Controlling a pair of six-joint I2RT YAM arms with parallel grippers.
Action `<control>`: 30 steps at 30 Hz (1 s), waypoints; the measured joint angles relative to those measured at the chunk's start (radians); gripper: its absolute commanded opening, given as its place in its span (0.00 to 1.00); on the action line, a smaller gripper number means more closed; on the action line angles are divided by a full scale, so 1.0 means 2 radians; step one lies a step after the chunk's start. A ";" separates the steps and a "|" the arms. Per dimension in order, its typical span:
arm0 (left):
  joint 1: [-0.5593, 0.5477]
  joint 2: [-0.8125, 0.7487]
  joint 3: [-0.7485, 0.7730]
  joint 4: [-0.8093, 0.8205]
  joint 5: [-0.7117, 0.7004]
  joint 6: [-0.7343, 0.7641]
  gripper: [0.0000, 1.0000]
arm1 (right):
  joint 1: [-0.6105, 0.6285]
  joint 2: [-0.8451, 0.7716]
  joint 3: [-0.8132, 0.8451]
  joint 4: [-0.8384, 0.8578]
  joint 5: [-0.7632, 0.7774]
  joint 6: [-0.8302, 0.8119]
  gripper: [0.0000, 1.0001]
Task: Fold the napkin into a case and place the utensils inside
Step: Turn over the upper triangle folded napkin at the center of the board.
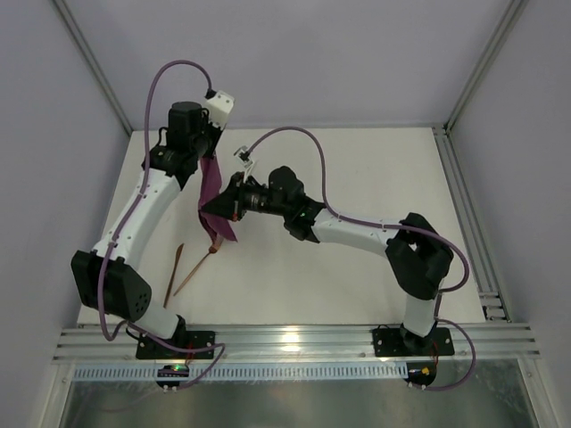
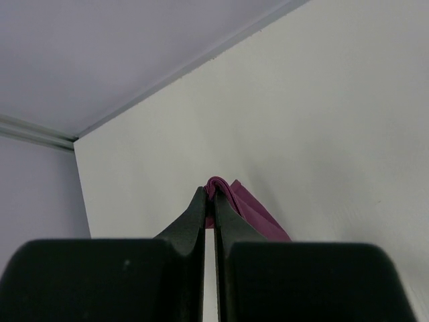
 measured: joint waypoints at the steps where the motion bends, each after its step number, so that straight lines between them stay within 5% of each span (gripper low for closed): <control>1: 0.000 0.000 0.002 0.001 -0.005 0.001 0.00 | 0.000 0.010 0.010 0.004 -0.003 0.004 0.03; 7: -0.002 0.020 0.026 -0.001 -0.007 0.000 0.00 | -0.004 0.014 -0.010 0.036 0.009 0.018 0.03; 19: -0.121 0.194 0.126 -0.023 -0.001 0.001 0.00 | -0.117 -0.117 -0.320 0.137 0.026 0.093 0.03; 30: -0.215 0.364 0.307 -0.061 0.009 0.008 0.00 | -0.208 -0.249 -0.492 0.155 0.047 0.105 0.03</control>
